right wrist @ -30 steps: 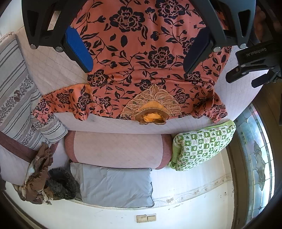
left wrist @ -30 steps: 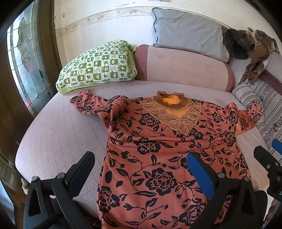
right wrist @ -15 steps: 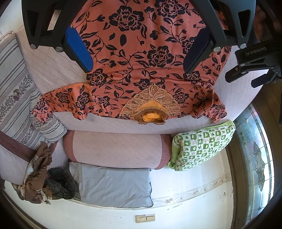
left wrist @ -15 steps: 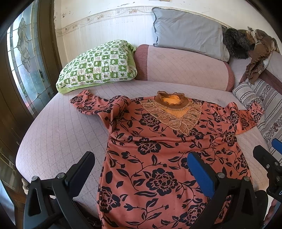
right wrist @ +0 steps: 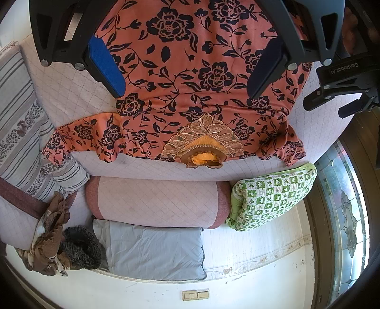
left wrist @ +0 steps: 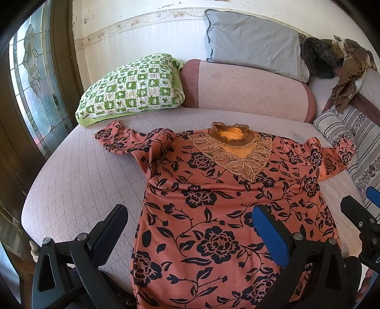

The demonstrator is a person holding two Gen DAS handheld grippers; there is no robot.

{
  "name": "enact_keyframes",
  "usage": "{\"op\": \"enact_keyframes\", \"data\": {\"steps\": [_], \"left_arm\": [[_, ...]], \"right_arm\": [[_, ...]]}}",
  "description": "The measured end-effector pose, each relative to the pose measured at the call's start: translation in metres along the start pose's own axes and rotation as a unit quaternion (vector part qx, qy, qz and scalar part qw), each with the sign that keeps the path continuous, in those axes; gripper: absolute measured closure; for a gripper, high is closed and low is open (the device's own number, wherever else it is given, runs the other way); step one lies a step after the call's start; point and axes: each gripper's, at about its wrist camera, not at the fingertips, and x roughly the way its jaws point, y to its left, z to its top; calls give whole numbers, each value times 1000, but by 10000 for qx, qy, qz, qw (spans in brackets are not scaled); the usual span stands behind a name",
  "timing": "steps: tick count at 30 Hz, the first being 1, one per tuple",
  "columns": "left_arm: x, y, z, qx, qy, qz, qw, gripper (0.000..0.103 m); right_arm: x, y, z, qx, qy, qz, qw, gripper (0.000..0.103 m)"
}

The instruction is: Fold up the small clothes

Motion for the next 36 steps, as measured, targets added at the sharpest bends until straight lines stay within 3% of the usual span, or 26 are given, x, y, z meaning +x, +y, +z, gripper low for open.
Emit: {"op": "enact_keyframes", "data": {"steps": [13,16,21,25,27,28,30,32,36], "left_arm": [[14,3,-5,-30,151,4,9999,0],[31,12,-10,-129,344,38,9993,0],[65,24,-23,-202,774,216,9966,0],[84,28,-30,-202,976,313,9945,0],[92,29,-32,-132,1000,390,9941,0],[95,29,-32,-89,1025,421,9938,0],[106,29,-32,41,1082,517,9928,0],[113,30,-32,91,1106,634,9918,0],[130,35,-31,33,1248,728,9895,0]], "right_arm": [[7,-8,-2,143,60,162,9997,0],[17,-41,-5,586,75,352,9976,0],[53,-158,-16,2078,142,399,9772,0],[97,-274,-14,3153,115,-165,9488,1],[119,-320,-7,3458,138,-502,9369,7],[133,-343,3,3432,122,-825,9356,9],[154,-374,23,3266,90,-1249,9368,24],[178,-398,54,2690,120,-2081,9403,27],[223,-425,88,2032,227,-3044,9304,27]]}}
